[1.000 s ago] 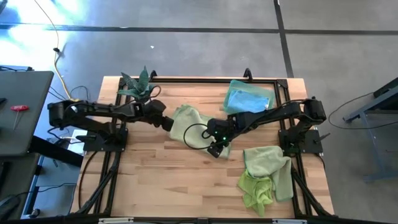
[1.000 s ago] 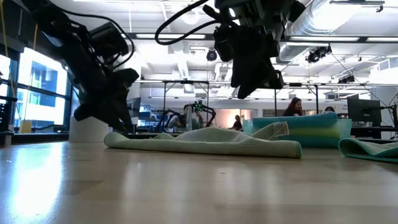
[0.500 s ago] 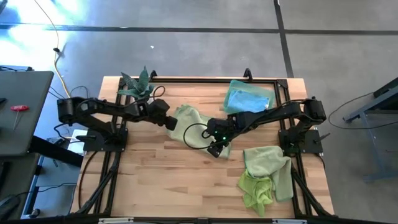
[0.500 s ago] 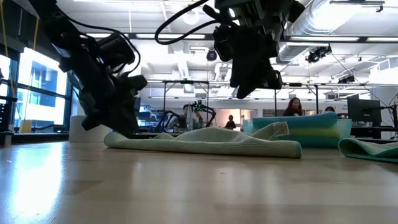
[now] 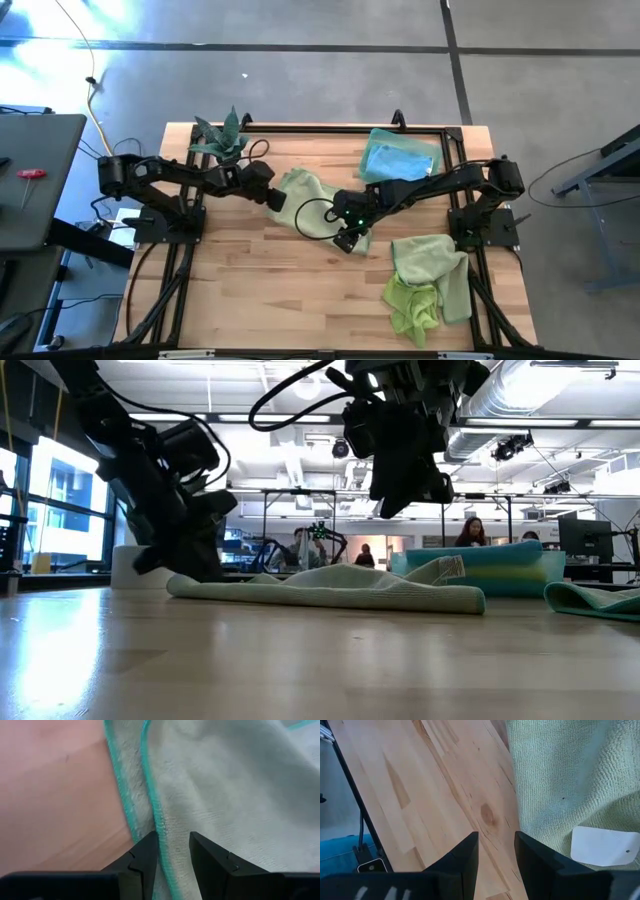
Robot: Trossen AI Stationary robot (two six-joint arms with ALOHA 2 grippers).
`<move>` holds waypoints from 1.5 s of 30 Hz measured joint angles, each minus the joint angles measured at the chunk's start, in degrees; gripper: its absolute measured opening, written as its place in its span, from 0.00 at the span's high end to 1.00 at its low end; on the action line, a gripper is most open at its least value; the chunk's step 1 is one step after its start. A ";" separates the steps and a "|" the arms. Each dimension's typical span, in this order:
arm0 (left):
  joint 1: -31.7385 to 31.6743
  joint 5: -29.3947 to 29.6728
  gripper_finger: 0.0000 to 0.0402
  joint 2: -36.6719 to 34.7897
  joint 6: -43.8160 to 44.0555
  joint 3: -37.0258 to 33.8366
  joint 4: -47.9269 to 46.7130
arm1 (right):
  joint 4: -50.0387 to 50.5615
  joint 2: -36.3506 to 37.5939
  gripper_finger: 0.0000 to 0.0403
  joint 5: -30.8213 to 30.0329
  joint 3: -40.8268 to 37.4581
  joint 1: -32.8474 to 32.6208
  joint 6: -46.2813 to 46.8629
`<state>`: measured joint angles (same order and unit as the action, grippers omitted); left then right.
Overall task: Fold microfiber towels
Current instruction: Fold the left green microfiber cloth
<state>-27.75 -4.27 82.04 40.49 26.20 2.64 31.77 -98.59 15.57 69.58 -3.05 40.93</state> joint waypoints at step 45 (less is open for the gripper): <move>5.00 -5.92 1.00 -15.80 2.23 0.04 -16.77 | 0.04 0.00 0.71 -0.02 0.02 0.04 -1.31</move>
<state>-22.75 -10.19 66.24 42.72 26.24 -14.13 31.81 -98.59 15.55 69.60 -3.01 39.62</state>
